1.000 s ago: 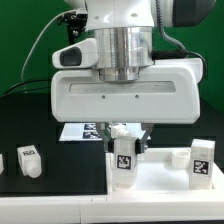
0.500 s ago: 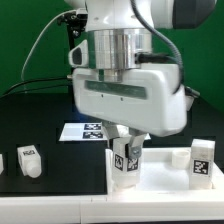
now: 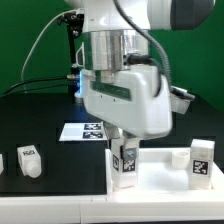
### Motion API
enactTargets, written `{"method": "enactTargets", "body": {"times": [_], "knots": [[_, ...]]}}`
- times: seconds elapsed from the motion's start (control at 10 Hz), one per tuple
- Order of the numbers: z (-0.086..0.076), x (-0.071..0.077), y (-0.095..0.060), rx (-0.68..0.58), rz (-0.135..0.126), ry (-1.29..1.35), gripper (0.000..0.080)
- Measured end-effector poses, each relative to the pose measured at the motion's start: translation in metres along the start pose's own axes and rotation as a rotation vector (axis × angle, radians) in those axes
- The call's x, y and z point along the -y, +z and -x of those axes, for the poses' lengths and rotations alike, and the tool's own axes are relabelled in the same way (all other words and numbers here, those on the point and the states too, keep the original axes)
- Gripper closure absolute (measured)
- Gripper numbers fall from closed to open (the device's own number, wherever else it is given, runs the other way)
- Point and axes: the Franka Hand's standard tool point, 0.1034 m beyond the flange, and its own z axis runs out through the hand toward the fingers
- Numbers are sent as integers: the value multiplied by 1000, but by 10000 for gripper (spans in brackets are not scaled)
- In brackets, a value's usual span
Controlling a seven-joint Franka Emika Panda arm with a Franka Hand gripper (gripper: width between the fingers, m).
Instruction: Assemble square table
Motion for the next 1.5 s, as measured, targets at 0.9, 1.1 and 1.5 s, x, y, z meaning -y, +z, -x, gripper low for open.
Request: {"method": "enactTargets", "body": {"times": [0.9,1.1,1.5], "knots": [[2,-8,-2,59,52,-1040,150],[3,-8,0,58,53,-989,324],[3,-8,0,52,57,-771,514]]}}
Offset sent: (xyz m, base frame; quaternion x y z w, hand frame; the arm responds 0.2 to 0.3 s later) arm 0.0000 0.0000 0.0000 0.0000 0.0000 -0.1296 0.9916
